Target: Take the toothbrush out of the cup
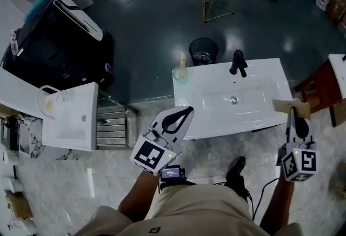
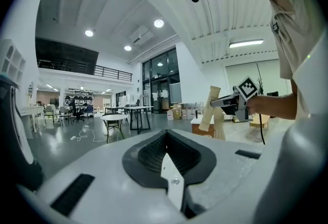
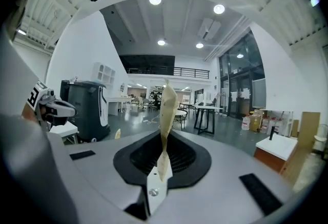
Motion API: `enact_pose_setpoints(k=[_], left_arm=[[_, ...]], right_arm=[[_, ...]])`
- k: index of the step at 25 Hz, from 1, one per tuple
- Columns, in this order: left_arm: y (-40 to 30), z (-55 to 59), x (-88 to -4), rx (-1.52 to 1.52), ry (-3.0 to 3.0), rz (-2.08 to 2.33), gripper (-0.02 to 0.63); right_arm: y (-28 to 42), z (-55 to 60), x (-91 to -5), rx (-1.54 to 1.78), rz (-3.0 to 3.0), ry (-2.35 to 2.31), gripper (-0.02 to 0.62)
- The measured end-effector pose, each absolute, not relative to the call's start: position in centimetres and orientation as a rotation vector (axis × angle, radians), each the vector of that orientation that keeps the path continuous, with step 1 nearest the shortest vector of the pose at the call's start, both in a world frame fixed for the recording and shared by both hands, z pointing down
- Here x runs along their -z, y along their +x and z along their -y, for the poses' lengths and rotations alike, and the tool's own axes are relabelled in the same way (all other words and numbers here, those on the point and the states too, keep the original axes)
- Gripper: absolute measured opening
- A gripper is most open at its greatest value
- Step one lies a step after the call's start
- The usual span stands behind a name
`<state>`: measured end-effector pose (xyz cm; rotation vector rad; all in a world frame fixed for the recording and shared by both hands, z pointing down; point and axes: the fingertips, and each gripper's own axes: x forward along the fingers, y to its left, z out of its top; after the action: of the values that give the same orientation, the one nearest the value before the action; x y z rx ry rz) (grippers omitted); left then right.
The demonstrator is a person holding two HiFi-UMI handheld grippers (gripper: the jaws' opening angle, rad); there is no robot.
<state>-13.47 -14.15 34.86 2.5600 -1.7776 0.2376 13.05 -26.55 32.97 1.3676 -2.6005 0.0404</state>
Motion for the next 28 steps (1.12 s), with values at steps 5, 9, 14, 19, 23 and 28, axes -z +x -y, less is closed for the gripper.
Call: enact_pose_setpoints(k=[5,9,14,19,23,28], left_arm=[[-23.3,8.4,-35.7,-0.186,2.624,1.674,0.006],[-27.8,5.0,-34.6,-0.171,2.641,1.621,0.006],[-29.3,4.0,-32.4,-0.129,2.675,1.596,0.007],[-29.8,4.2,-34.1,-0.174,2.653,1.583,0.006],[-29.4,4.5,-35.2,-0.199,2.632,1.583,0.006],[-28.9,5.5,-35.6,-0.218,2.616,1.596,0.007]], right_arm=[[6.8,18.3,-31.5,-0.053,2.526,1.552,0.026],[2.5,12.8,-28.9,-0.025,2.472,1.572,0.026],[1.5,9.8,-26.9,-0.015,2.430,1.616,0.026],[0.3,8.8,-27.8,-0.050,2.446,1.593,0.026],[0.0,8.6,-28.5,-0.075,2.471,1.565,0.026],[0.2,9.0,-29.3,-0.101,2.479,1.541,0.026]])
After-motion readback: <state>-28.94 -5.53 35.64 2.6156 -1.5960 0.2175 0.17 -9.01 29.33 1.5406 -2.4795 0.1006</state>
